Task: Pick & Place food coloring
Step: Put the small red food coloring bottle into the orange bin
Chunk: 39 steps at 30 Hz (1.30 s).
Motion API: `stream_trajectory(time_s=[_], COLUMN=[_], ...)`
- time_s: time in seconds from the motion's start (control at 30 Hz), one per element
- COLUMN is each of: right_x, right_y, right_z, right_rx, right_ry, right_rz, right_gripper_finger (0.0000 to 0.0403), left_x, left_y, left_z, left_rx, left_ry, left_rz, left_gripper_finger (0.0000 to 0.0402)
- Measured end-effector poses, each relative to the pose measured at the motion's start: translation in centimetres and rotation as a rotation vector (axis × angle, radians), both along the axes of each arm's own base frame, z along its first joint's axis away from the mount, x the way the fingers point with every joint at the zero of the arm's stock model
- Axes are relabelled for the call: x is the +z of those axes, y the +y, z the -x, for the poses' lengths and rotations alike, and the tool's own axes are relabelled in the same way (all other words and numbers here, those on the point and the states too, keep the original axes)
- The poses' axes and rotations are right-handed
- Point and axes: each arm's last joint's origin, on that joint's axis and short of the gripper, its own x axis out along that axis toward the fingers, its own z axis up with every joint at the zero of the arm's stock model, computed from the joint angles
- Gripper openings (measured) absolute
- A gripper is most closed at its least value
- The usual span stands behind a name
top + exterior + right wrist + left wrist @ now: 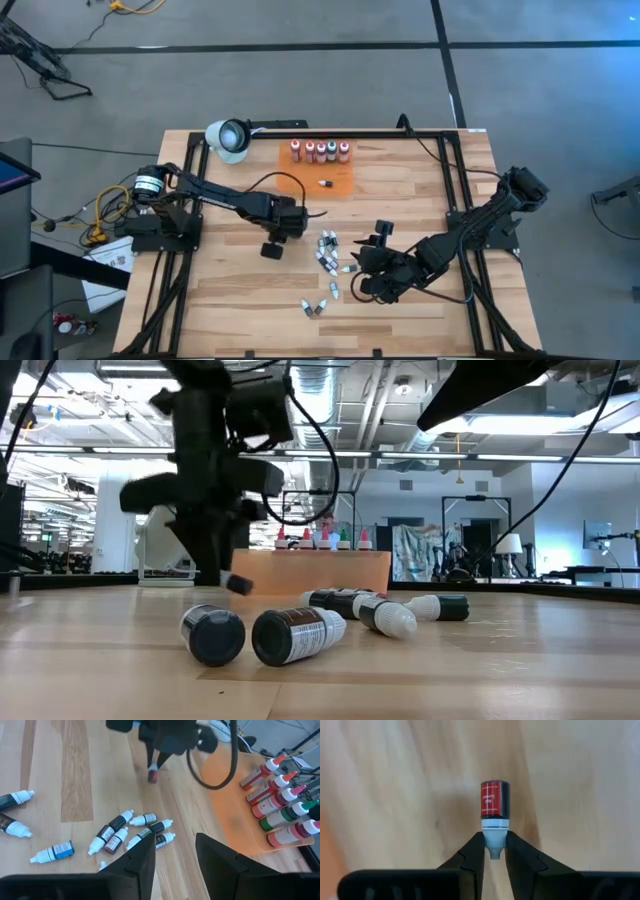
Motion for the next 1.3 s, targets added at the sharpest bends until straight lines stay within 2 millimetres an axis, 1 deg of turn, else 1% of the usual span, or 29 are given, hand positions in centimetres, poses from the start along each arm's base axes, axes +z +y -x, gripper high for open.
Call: stream_trajectory(time_s=[0.2, 0.33, 0.5, 0.7, 0.77, 0.9, 1.0, 1.13, 1.2, 1.3], right_x=[0.0, 0.0, 0.0, 0.0, 0.0, 0.0, 0.0, 0.0, 0.0, 0.1], right_y=[0.0, 0.0, 0.0, 0.0, 0.0, 0.0, 0.0, 0.0, -0.1, -0.3], right_z=[0.0, 0.0, 0.0, 0.0, 0.0, 0.0, 0.0, 0.0, -0.1, -0.3], right_rx=[0.0, 0.0, 0.0, 0.0, 0.0, 0.0, 0.0, 0.0, -0.003, -0.011], right_ry=[0.001, 0.0, 0.0, 0.0, -0.001, -0.001, -0.001, -0.003, -0.006, -0.011], right_rz=[0.0, 0.0, 0.0, 0.0, 0.0, 0.0, -0.001, -0.001, -0.003, -0.007], right_gripper_finger=[0.0133, 0.0132, 0.0132, 0.0133, 0.0134, 0.0134, 0.0134, 0.0133, 0.0133, 0.0133], left_x=[2.6, 4.1, 5.3, 5.9, 5.9, 5.6, 5.2, 4.9, 4.8, 4.2], left_y=[-0.2, 0.0, 0.8, 2.3, 2.6, 2.2, 1.0, -1.0, -1.7, -2.4], left_z=[0.4, 1.0, 0.8, 0.2, 0.1, 0.0, 0.0, 0.4, 0.7, 1.4], left_rx=[0.019, 0.045, 0.071, 0.068, 0.076, 0.061, -0.028, -0.151, -0.18, -0.187], left_ry=[0.151, 0.246, 0.235, 0.195, 0.192, 0.189, 0.206, 0.264, 0.291, 0.398], left_rz=[-0.154, -0.28, -0.495, -0.74, -0.736, -0.617, -0.507, -0.483, -0.465, -0.414], left_gripper_finger=[0.0057, 0.0057, 0.0057, 0.0057, 0.0057, 0.0057, 0.0057, 0.0057, 0.0057, 0.0057])
